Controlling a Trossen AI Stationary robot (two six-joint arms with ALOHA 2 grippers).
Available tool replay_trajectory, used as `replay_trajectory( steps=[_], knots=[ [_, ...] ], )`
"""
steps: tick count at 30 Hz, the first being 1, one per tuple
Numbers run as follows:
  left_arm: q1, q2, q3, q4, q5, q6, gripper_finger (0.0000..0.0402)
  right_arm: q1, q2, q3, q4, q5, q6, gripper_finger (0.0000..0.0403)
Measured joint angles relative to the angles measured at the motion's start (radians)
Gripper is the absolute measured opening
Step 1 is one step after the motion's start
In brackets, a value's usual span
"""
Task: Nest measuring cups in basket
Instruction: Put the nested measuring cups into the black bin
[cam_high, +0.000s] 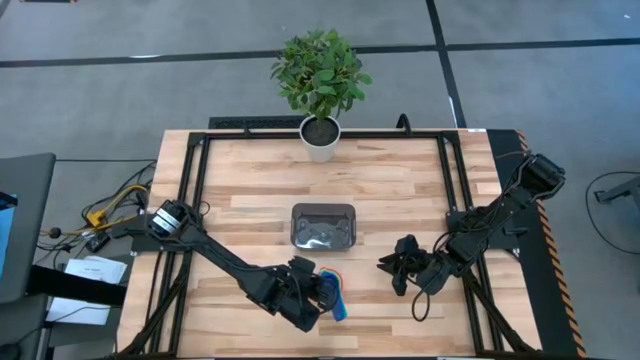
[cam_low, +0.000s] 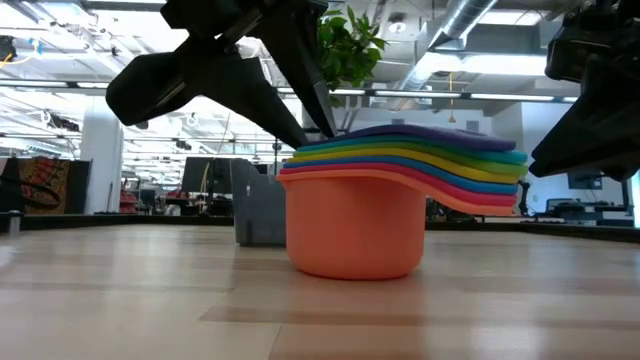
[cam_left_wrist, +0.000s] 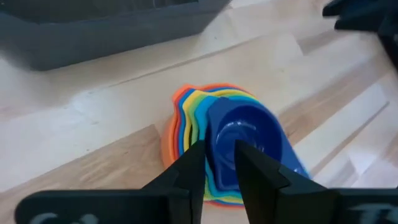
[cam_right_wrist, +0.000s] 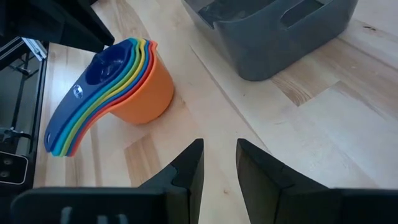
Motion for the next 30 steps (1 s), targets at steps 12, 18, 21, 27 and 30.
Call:
replay_trajectory(
  steps=[12, 18, 21, 27, 30],
  knots=[
    [-0.028, -0.083, -0.001, 0.008, 0.086, 0.663, 0.0077, 0.0, 0.037, 0.0, 0.196, -0.001, -0.029, 0.0118],
    [-0.064, -0.044, -0.001, 0.097, 0.324, 0.996, 0.0059, 0.0, 0.127, 0.0, 0.363, -0.023, -0.055, 0.0118],
    [-0.08, -0.003, -0.002, 0.162, 0.351, 1.08, 0.0044, 0.0, 0.191, 0.0, 0.456, -0.04, -0.045, 0.0118],
    [-0.072, 0.073, -0.002, 0.201, 0.307, 1.098, 0.0017, 0.0, 0.337, 0.076, 0.545, -0.127, -0.032, 0.0118],
    [-0.058, 0.091, -0.002, 0.225, 0.287, 1.089, 0.0008, 0.0, 0.405, 0.141, 0.545, -0.165, -0.045, 0.0118]
  ],
)
